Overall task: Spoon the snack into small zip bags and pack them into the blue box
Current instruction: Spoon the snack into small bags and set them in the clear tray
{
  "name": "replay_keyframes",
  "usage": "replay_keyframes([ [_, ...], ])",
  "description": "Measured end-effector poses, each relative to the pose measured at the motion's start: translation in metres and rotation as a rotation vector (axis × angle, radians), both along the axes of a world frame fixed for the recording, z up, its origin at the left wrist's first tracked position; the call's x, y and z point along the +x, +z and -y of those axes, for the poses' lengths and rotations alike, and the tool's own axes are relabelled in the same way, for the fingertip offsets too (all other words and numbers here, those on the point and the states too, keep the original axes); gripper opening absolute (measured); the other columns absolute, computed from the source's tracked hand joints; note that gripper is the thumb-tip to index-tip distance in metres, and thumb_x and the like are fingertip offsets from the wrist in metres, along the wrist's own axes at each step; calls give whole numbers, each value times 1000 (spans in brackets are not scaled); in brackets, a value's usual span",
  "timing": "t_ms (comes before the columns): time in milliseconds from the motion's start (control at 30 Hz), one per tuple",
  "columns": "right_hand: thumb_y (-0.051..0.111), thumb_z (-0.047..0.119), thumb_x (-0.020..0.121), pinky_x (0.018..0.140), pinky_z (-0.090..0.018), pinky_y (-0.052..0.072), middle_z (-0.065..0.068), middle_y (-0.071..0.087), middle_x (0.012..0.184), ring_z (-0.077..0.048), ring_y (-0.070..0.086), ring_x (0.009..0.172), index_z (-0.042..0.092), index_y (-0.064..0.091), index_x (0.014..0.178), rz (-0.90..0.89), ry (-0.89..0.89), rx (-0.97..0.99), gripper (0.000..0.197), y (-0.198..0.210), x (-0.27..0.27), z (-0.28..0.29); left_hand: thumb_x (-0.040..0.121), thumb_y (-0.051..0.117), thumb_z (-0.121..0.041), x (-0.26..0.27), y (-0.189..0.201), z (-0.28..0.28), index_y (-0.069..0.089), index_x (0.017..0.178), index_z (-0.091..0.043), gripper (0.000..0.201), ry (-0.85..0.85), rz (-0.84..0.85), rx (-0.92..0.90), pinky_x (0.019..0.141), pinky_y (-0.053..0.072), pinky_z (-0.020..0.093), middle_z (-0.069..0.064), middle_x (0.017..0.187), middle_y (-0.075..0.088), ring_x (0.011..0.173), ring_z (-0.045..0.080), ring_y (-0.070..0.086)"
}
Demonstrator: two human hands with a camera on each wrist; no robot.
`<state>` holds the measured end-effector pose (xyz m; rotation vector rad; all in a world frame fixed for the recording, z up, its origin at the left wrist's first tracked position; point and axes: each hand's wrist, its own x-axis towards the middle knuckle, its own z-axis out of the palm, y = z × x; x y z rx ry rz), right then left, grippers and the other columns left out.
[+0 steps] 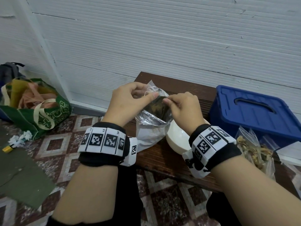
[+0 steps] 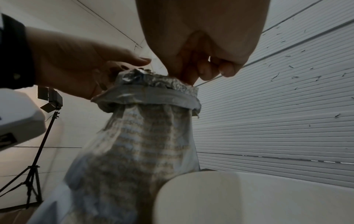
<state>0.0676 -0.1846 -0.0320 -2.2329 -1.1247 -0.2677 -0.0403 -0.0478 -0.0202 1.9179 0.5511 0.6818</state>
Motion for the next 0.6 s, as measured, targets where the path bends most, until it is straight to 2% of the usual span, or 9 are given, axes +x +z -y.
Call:
replay_keyframes([
  [67,57,22,93,84,-36,41,-5,71,76,-27,59,84,14,75,89,-67,0,51,20,2,-2,0,71,79,-48,0,0,0,69,101,-25,39,0,-5,8,80,49,12,-13,96,69,91,-6,62],
  [167,59,19,92,74,-27,44,-10,72,76,-22,63,76,8,75,86,-236,-15,133,20,6,-4,0,71,80,-48,1,-1,-1,70,104,-23,42,-10,-16,14,80,49,13,-11,97,70,91,-3,63],
  [267,58,18,93,69,-26,48,-8,69,69,-23,64,70,10,73,77,-369,-54,194,22,6,-4,0,71,80,-47,0,-1,-1,70,103,-24,41,-17,-20,13,75,46,4,-12,96,69,91,-5,63],
  [400,56,20,94,78,-41,55,-3,67,64,-27,66,69,22,67,66,-472,-178,356,30,6,0,1,73,79,-44,-2,0,1,68,99,-28,33,-16,-2,15,71,42,0,-18,90,65,87,-11,59],
  [433,55,21,95,78,-41,55,-3,67,65,-28,67,71,23,66,67,-490,-217,396,30,8,1,2,74,79,-43,-3,0,1,68,100,-28,32,-12,7,20,71,42,-1,-18,91,65,87,-12,58],
  [533,52,25,97,68,-28,49,3,63,63,-15,61,66,21,67,72,-521,-320,467,30,15,6,6,75,78,-44,-6,1,-2,69,103,-27,35,2,19,51,73,42,-1,-18,94,66,89,-11,58],
  [600,50,25,97,68,-24,44,6,61,62,-5,56,63,20,67,73,-535,-379,508,30,20,11,9,74,78,-43,-8,3,-4,68,102,-29,33,11,14,63,72,42,-2,-20,92,65,85,-16,57],
])
